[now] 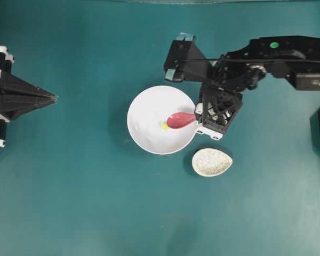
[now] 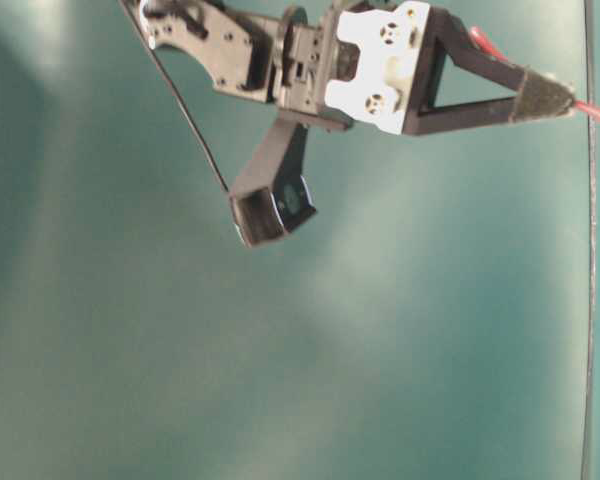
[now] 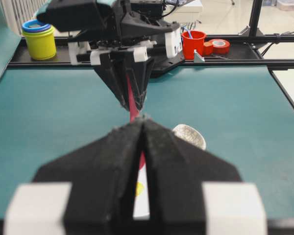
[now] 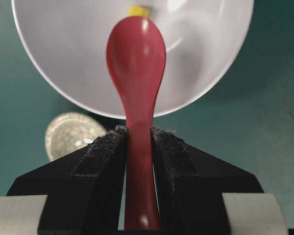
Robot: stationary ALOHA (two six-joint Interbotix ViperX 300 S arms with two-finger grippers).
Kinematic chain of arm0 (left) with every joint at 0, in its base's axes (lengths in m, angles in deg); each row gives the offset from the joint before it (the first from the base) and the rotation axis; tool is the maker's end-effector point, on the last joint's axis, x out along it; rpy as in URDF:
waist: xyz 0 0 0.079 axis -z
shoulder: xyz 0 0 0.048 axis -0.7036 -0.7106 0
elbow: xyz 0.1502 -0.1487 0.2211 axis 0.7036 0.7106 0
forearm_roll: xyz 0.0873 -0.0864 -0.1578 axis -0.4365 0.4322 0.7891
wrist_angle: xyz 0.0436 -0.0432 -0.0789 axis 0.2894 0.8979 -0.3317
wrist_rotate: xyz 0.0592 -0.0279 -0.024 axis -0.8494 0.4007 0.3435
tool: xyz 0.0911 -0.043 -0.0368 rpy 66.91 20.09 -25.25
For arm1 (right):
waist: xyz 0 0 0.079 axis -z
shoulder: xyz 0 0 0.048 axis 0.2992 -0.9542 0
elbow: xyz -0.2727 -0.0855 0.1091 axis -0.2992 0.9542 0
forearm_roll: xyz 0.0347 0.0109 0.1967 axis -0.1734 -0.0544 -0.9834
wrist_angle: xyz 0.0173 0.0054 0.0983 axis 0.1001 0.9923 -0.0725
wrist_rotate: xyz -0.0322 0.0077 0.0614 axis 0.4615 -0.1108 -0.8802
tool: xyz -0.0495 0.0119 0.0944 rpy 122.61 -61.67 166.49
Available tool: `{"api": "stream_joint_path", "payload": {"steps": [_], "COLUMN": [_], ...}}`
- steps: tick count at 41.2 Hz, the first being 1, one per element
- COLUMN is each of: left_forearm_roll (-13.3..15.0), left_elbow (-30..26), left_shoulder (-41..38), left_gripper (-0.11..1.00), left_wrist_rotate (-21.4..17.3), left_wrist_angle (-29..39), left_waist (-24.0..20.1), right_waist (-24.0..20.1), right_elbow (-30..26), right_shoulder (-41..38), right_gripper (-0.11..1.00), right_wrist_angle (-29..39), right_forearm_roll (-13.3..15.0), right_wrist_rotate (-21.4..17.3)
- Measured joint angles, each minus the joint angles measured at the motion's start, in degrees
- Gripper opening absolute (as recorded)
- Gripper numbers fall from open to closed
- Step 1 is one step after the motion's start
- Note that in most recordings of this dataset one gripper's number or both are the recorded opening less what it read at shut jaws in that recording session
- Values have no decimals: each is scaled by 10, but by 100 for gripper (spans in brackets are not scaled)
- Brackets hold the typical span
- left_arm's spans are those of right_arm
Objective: Scoop the yellow hexagonal prism block from the bowl with a spoon using the right arm.
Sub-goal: 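Push the spoon under the yellow hexagonal block inside the bowl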
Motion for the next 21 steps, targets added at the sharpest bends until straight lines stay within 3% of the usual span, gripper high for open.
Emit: {"api": "stream_joint_path", "payload": {"steps": [14, 21], "left_forearm_roll": [0, 0], "left_elbow": [0, 0], "left_shoulder": [0, 0], "left_gripper": [0, 0], "left_wrist_rotate": [0, 0], "left_wrist_angle": [0, 0], "left_waist": [0, 0], "right_waist": [-1, -1], "right_elbow": [-66, -76], "right_shoulder": [-49, -64], "right_gripper": [23, 23], "right_wrist_angle": [96, 110], "right_forearm_roll": [12, 13], "right_wrist_rotate": [-1, -1]}}
